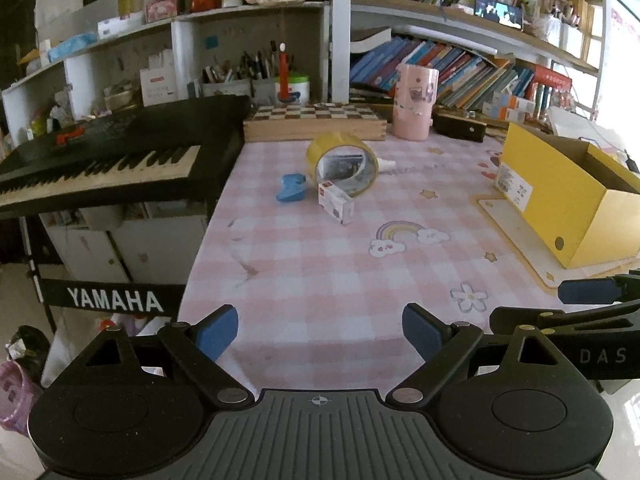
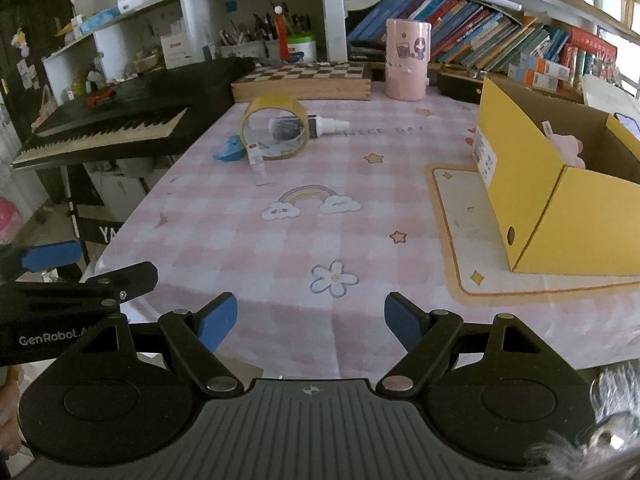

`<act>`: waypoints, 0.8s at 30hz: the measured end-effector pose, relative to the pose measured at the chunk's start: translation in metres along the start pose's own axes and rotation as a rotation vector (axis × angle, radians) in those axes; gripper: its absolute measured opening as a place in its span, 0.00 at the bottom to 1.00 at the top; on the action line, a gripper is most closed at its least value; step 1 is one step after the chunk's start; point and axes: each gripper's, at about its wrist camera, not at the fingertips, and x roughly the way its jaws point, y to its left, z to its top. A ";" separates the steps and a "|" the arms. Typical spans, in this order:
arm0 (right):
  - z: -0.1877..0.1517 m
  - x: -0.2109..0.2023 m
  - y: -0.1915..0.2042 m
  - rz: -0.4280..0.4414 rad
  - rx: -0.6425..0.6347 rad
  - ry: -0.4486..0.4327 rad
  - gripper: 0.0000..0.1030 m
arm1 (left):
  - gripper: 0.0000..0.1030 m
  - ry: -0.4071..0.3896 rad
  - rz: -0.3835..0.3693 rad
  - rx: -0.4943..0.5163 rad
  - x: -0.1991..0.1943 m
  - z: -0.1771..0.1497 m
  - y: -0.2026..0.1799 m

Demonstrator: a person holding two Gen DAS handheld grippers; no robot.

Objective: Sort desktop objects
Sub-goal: 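Move both open grippers toward the yellow tape roll and small white-red box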

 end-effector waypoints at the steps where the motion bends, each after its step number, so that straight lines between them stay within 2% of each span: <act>1: 0.002 0.003 -0.002 0.001 -0.002 0.004 0.78 | 0.89 0.003 0.001 -0.003 0.004 0.002 -0.001; 12: 0.035 0.041 -0.025 0.028 -0.043 0.040 0.78 | 0.89 0.031 0.026 -0.050 0.044 0.026 -0.010; 24: 0.071 0.074 -0.040 0.095 -0.071 0.040 0.78 | 0.89 0.027 0.108 -0.094 0.067 0.054 -0.011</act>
